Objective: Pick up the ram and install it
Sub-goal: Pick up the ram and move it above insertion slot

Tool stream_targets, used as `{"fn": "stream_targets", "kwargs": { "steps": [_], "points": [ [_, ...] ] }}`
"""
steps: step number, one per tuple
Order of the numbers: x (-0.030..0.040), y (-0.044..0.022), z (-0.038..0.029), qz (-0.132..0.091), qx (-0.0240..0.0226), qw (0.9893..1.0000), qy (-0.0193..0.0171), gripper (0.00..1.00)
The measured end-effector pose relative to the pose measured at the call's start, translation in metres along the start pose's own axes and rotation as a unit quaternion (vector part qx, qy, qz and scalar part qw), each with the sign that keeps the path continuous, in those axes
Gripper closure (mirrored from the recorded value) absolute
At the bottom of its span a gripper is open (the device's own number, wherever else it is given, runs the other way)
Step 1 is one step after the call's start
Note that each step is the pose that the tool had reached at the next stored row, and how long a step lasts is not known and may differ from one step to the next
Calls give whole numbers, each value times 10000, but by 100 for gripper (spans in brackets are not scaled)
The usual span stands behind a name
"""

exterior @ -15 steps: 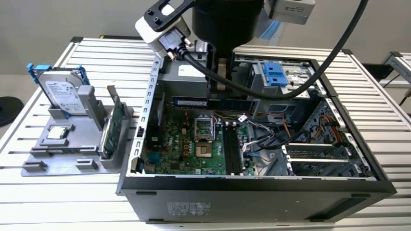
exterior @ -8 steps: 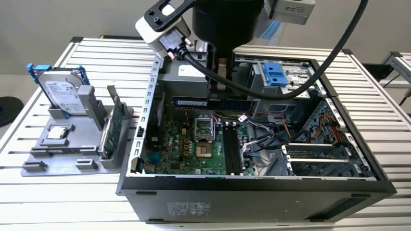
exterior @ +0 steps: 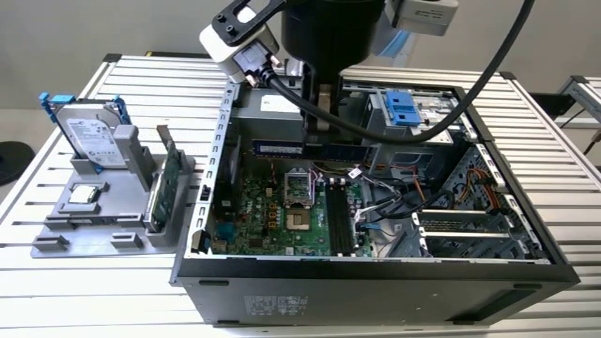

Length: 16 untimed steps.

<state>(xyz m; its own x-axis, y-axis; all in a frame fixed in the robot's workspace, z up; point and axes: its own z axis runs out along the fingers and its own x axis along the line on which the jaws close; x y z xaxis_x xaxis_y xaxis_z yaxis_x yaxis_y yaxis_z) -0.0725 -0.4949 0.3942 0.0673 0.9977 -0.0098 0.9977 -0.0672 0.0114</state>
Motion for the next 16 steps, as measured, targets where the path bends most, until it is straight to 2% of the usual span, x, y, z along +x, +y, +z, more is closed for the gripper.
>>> {"fn": "stream_targets", "kwargs": {
  "steps": [16],
  "points": [
    [101, -2, 32, 0, 0, 10000, 0, 100]
  ]
}}
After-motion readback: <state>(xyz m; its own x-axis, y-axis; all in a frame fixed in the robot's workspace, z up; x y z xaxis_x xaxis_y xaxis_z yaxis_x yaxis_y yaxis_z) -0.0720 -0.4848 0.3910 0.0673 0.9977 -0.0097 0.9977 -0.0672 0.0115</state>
